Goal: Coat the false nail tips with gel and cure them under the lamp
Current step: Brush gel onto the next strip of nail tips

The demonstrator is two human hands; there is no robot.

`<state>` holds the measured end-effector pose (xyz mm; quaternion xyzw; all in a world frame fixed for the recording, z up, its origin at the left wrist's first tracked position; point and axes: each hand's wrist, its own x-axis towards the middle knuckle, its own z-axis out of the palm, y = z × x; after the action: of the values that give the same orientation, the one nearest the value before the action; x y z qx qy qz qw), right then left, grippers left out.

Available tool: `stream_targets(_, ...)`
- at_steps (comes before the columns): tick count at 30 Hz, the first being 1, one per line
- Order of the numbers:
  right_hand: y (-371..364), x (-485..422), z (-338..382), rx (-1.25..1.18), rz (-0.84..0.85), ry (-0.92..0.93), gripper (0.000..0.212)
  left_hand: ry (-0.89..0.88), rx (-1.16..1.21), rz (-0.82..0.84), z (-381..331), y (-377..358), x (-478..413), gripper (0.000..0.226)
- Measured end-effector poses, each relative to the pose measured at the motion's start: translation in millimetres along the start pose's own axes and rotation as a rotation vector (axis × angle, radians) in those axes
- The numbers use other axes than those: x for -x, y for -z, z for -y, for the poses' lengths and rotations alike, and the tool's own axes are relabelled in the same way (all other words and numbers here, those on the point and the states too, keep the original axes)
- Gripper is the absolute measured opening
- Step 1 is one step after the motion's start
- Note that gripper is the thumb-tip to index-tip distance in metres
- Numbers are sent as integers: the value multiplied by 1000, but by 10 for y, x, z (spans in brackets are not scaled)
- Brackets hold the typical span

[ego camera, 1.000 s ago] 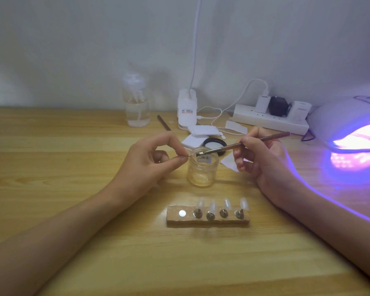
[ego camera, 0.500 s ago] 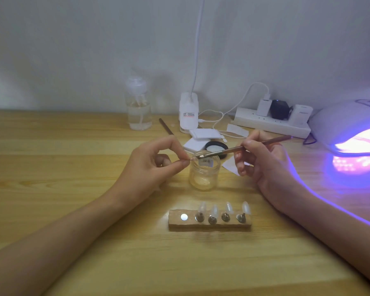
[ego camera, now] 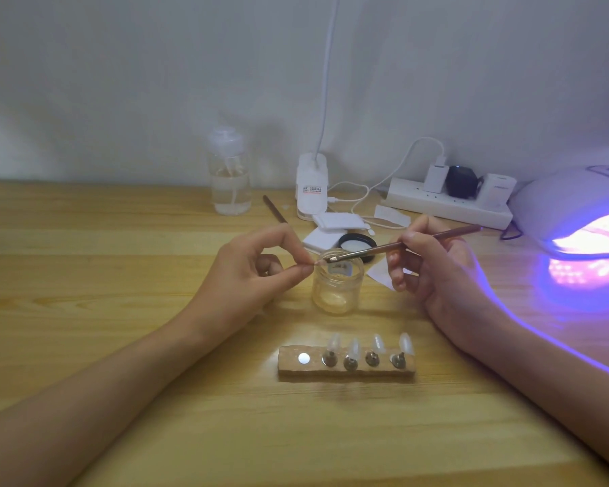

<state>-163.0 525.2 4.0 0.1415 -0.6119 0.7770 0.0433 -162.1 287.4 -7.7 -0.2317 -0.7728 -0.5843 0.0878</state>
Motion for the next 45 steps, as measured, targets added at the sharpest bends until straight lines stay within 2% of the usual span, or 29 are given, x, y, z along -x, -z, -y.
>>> stream_targets(2, 8, -8, 5, -32, -37, -3, 33, 1, -5, -2, 4, 0, -3, 12)
stream_targets(6, -11, -6, 7, -8, 15, 13, 25, 9, 4, 4, -1, 2, -1, 17)
stream_targets(10, 8, -13, 1, -28, -31, 1, 34, 18, 10, 6, -14, 0, 2, 19)
stream_targets(13, -4, -10, 7, -19, 19, 16, 24, 29, 3, 4, -23, -6, 1, 15)
stream_targets(17, 3, -15, -2, -17, -52, 2, 27, 39, -12, 1, -57, -14, 7, 13)
stream_targets(21, -1, -11, 23, -27, 7, 15, 21, 40, -12, -2, -79, -17, 9, 13)
stream_targets(25, -1, -16, 10, -8, -42, -9, 31, 39, -21, 4, -77, -12, 18, 12)
stream_targets(29, -6, -7, 24, -26, 10, 15, 23, 51, -13, -5, -89, -15, 21, 12)
stream_targets(33, -11, -6, 10, -3, -39, -9, 31, 66, -23, 1, -112, -20, 28, 13)
stream_targets(38, -18, -5, 18, 3, 12, 18, 23, 94, -13, -5, -118, -22, 28, 12)
stream_targets(41, -1, -13, 1, 21, -28, -4, 18, 111, 3, -12, -116, -19, 28, 12)
stream_targets(45, 12, -7, 14, -18, 0, 33, 20, 130, -2, -10, -124, -23, 24, 13)
